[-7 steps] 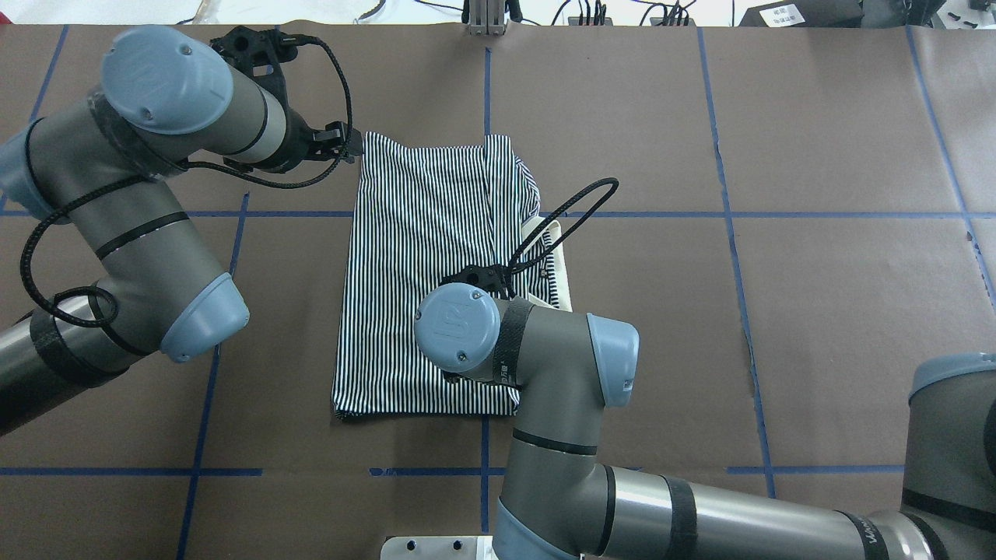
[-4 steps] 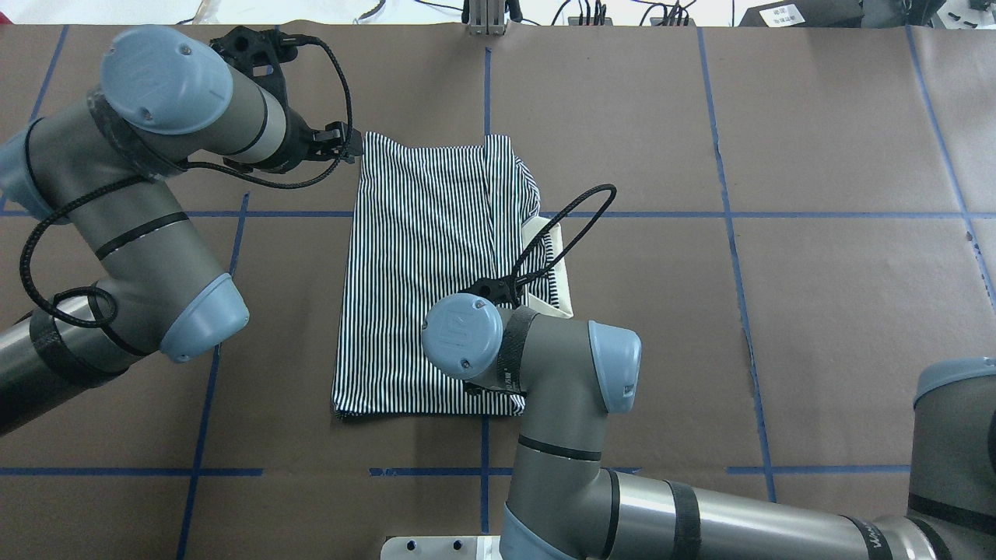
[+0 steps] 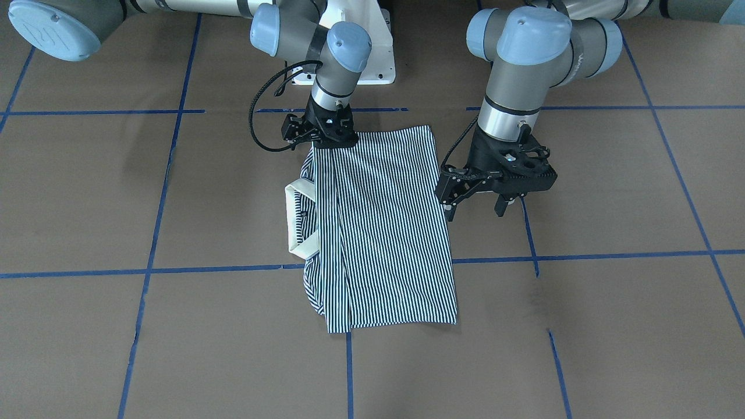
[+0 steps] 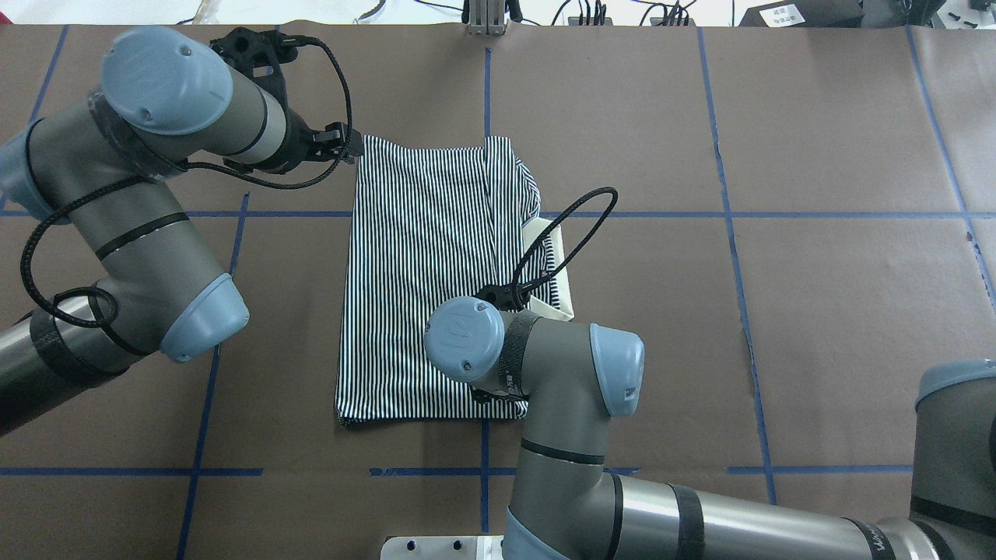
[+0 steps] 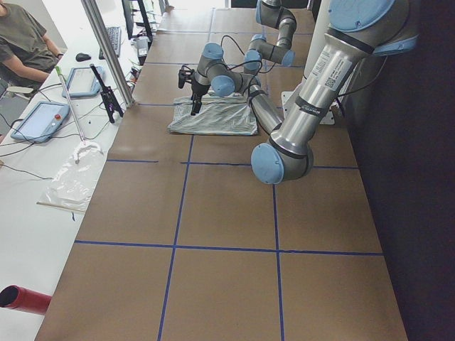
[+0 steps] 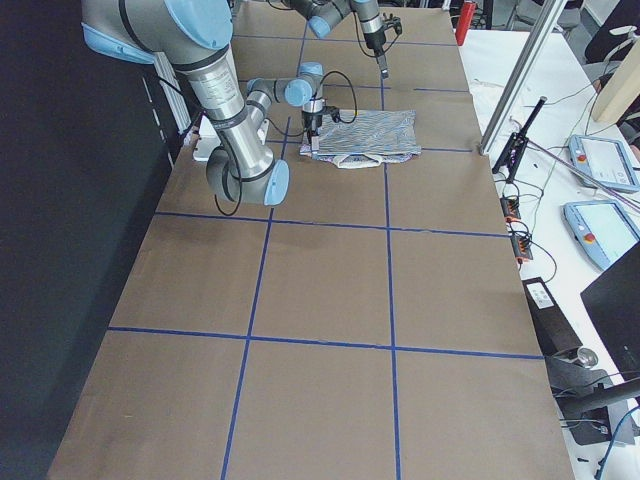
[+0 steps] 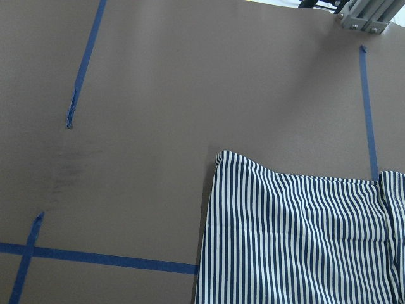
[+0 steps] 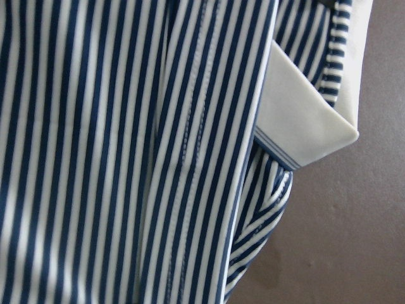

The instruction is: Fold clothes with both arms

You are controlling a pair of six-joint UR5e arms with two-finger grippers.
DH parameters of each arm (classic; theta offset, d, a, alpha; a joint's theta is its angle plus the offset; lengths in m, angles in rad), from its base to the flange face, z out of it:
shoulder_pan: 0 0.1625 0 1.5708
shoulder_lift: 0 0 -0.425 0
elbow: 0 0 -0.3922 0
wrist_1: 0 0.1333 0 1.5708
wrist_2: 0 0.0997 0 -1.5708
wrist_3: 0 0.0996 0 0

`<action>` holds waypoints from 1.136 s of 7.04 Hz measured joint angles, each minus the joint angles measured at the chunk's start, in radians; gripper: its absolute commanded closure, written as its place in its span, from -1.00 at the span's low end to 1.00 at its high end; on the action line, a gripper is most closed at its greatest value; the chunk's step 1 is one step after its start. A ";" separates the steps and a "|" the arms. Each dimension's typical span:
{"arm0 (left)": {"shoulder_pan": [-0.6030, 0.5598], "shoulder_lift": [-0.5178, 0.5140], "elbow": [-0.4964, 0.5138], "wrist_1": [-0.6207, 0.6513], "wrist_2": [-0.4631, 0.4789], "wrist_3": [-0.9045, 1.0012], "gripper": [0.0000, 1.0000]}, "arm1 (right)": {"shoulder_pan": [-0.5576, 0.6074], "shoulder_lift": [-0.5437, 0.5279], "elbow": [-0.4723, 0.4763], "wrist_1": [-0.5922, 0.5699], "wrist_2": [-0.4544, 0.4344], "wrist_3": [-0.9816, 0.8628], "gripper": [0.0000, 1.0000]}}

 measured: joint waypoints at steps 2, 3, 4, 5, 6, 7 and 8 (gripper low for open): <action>0.000 0.000 0.008 -0.004 0.001 0.000 -1.00 | 0.000 -0.002 0.010 -0.016 0.002 -0.004 -1.00; 0.000 0.000 0.010 -0.006 0.001 0.000 -1.00 | 0.000 -0.007 0.010 -0.018 0.001 -0.004 -1.00; 0.001 0.000 0.010 -0.007 0.001 -0.001 -1.00 | 0.001 -0.014 0.011 -0.019 -0.002 -0.004 -1.00; 0.002 -0.001 0.010 -0.008 0.001 -0.001 -1.00 | 0.006 -0.020 0.015 -0.018 -0.004 -0.005 -1.00; 0.003 -0.001 0.011 -0.009 0.001 -0.001 -1.00 | 0.016 -0.032 0.027 -0.018 -0.002 -0.014 -1.00; 0.004 -0.001 0.010 -0.009 0.001 -0.002 -1.00 | 0.028 -0.062 0.056 -0.017 -0.002 -0.030 -1.00; 0.006 -0.002 0.009 -0.010 0.000 -0.004 -1.00 | 0.042 -0.102 0.097 -0.018 -0.001 -0.047 -1.00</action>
